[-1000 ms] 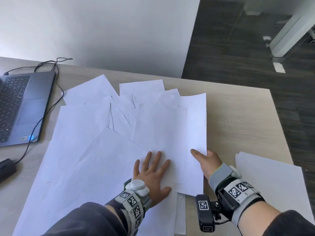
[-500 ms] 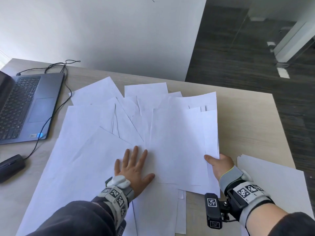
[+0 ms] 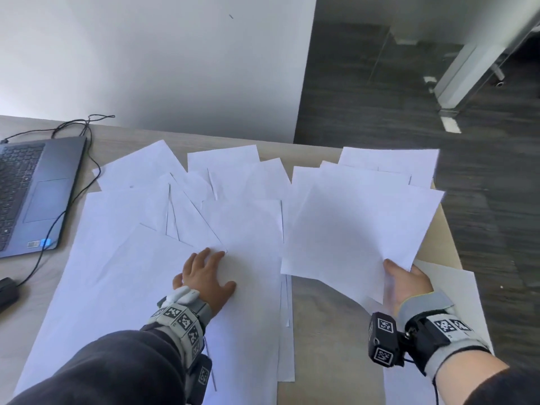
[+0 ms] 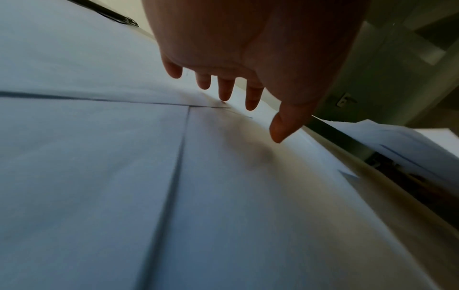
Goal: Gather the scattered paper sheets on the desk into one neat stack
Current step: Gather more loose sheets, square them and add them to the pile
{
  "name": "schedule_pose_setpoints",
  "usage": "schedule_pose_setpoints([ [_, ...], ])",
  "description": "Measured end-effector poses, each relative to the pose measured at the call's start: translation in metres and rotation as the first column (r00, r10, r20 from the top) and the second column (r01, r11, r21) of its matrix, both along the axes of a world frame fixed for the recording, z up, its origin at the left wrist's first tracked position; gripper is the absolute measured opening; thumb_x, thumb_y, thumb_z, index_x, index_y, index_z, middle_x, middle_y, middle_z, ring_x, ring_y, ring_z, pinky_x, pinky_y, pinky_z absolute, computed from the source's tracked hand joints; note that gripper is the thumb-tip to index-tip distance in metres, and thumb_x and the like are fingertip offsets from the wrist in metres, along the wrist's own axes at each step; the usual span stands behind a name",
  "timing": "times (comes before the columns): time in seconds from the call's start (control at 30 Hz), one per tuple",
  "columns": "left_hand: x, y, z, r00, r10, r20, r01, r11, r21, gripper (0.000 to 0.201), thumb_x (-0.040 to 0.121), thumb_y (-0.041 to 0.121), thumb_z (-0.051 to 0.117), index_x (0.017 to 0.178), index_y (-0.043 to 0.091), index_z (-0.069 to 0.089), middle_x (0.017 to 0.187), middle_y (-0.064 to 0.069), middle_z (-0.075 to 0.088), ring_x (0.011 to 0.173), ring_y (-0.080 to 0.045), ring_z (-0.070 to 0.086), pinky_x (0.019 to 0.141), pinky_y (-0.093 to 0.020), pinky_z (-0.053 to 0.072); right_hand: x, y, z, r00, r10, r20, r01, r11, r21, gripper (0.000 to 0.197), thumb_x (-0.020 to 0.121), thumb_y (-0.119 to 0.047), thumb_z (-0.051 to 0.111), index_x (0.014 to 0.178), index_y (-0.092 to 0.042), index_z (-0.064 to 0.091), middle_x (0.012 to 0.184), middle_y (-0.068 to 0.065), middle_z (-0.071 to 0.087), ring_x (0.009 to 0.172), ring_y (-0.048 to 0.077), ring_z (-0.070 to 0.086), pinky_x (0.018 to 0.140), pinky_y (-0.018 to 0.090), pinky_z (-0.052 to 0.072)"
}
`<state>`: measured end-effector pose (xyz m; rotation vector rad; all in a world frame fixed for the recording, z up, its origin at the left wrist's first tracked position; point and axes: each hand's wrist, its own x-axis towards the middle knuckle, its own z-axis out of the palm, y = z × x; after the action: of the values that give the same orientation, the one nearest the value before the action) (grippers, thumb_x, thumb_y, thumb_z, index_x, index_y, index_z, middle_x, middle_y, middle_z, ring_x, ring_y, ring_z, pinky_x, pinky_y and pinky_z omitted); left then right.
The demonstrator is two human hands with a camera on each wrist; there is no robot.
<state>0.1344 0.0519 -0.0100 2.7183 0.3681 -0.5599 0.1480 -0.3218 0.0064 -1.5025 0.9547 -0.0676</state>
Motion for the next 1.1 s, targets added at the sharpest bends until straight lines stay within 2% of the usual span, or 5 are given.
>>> schedule_pose_setpoints([
  [0.13, 0.011, -0.031, 0.018, 0.990, 0.143, 0.018, -0.128, 0.928, -0.350, 0.054, 0.096, 0.055, 0.054, 0.145, 0.034, 0.047, 0.150, 0.007, 0.048, 0.137, -0.019, 0.044, 0.109, -0.038, 0.037, -0.013, -0.011, 0.002, 0.999, 0.005, 0.042, -0.010, 0.993, 0.118, 0.009, 0.090, -0.009, 0.065, 0.094, -0.015, 0.070, 0.091, -0.004, 0.070, 0.086, 0.021, 0.066, 0.090, 0.035, 0.047],
  [0.4, 0.027, -0.091, 0.039, 0.844, 0.326, -0.425, -0.525, 0.342, -0.779, 0.049, 0.080, 0.039, 0.083, 0.114, 0.007, 0.070, 0.100, -0.011, 0.079, 0.090, -0.031, 0.077, 0.089, -0.044, 0.059, -0.046, -0.012, 0.016, 0.926, 0.376, 0.024, -0.368, 0.889, 0.274, 0.022, 0.089, -0.004, 0.064, 0.111, -0.003, 0.069, 0.104, 0.013, 0.075, 0.097, 0.031, 0.070, 0.090, 0.042, 0.052],
  [0.6, 0.015, -0.099, 0.037, 0.838, 0.279, -0.469, -0.545, 0.401, -0.736, 0.060, 0.063, 0.018, 0.090, 0.116, -0.001, 0.068, 0.103, -0.021, 0.077, 0.096, -0.042, 0.074, 0.093, -0.055, 0.058, -0.061, -0.014, 0.006, 0.859, 0.511, -0.029, -0.470, 0.809, 0.353, 0.022, 0.088, 0.004, 0.062, 0.108, -0.003, 0.067, 0.096, 0.012, 0.074, 0.079, 0.022, 0.072, 0.063, 0.027, 0.058],
  [0.9, -0.014, -0.107, 0.018, 0.827, 0.297, -0.477, -0.557, 0.546, -0.626, 0.039, 0.076, 0.012, 0.083, 0.111, 0.004, 0.069, 0.095, -0.015, 0.078, 0.085, -0.033, 0.075, 0.085, -0.046, 0.061, -0.069, 0.004, -0.028, 0.781, 0.619, -0.080, -0.593, 0.776, 0.215, 0.075, 0.050, -0.042, 0.090, 0.113, -0.007, 0.068, 0.109, 0.009, 0.073, 0.102, 0.027, 0.069, 0.098, 0.047, 0.051],
  [1.1, 0.002, -0.091, 0.050, 0.931, 0.300, -0.209, -0.332, 0.454, -0.827, 0.071, 0.040, 0.034, 0.089, 0.104, 0.005, 0.077, 0.096, -0.015, 0.079, 0.091, -0.038, 0.075, 0.093, -0.056, 0.058, -0.056, 0.005, 0.017, 0.862, 0.498, 0.097, -0.508, 0.841, 0.190, 0.029, 0.081, 0.005, 0.071, 0.108, -0.007, 0.069, 0.103, 0.012, 0.074, 0.095, 0.028, 0.071, 0.087, 0.041, 0.055],
])
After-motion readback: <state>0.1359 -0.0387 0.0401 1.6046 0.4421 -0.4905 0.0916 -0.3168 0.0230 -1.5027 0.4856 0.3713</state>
